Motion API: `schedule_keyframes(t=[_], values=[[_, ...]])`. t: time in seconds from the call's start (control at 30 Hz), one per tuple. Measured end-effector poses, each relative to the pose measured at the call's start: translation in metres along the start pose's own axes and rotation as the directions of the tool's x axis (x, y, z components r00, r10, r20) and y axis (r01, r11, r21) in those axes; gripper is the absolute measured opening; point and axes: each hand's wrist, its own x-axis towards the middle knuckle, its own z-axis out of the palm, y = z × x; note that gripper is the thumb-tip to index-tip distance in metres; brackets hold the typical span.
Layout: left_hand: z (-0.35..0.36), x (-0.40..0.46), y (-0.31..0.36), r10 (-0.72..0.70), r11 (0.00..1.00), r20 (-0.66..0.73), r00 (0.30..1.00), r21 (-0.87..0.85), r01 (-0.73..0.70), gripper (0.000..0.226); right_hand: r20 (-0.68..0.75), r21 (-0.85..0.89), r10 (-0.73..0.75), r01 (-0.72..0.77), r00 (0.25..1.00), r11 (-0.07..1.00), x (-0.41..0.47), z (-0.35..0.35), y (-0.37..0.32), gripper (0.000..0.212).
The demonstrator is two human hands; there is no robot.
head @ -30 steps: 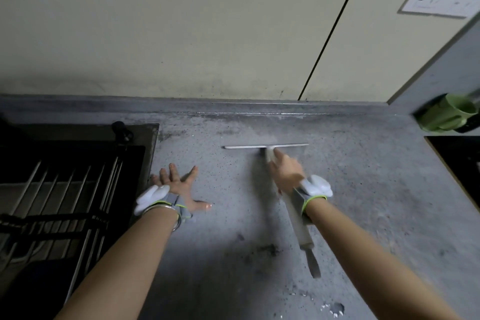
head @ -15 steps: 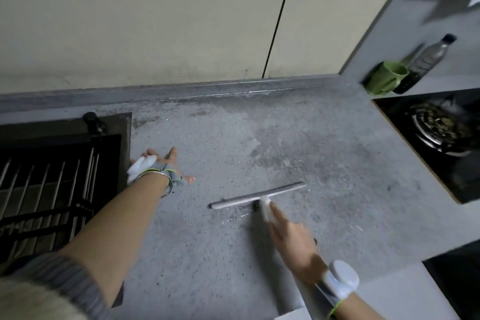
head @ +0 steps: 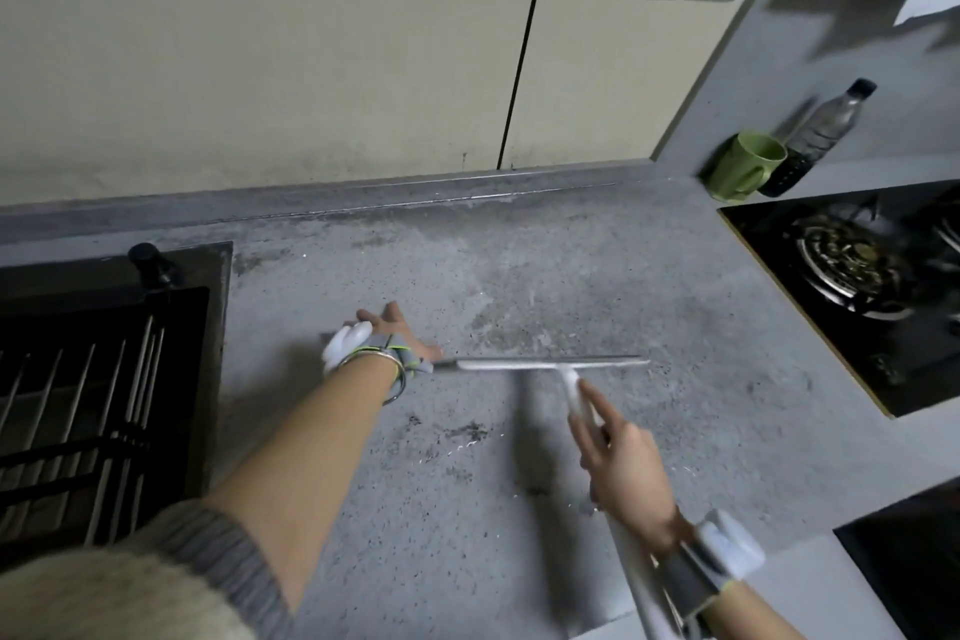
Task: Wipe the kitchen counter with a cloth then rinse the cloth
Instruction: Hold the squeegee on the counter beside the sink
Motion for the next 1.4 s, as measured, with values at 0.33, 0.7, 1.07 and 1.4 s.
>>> schedule_keyframes(t=[0.33,0.7,1.07,1.4], values=[[0.004,0.002,0.021,-0.110,0.990,-0.003,0.994,0.083,0.110,0.126,0.019,0.047,-0.031,0.030,0.999,0.998,0.155,-0.017,-0.015,0.044],[0.018,0.012,0.015,-0.113,0.993,-0.043,0.993,0.035,0.115,0.127,0.038,-0.094,-0.072,0.076,0.997,0.993,0.307,0.022,-0.068,0.039],[0.023,0.020,0.014,-0.131,0.991,-0.032,0.991,0.027,0.132,0.128,0.204,-0.225,-0.058,0.104,0.977,0.969,0.328,0.023,-0.074,0.032],[0.020,0.013,0.016,-0.108,0.993,-0.050,0.993,0.033,0.110,0.127,0.249,-0.260,-0.104,0.170,0.963,0.951,0.269,0.014,-0.031,0.043]])
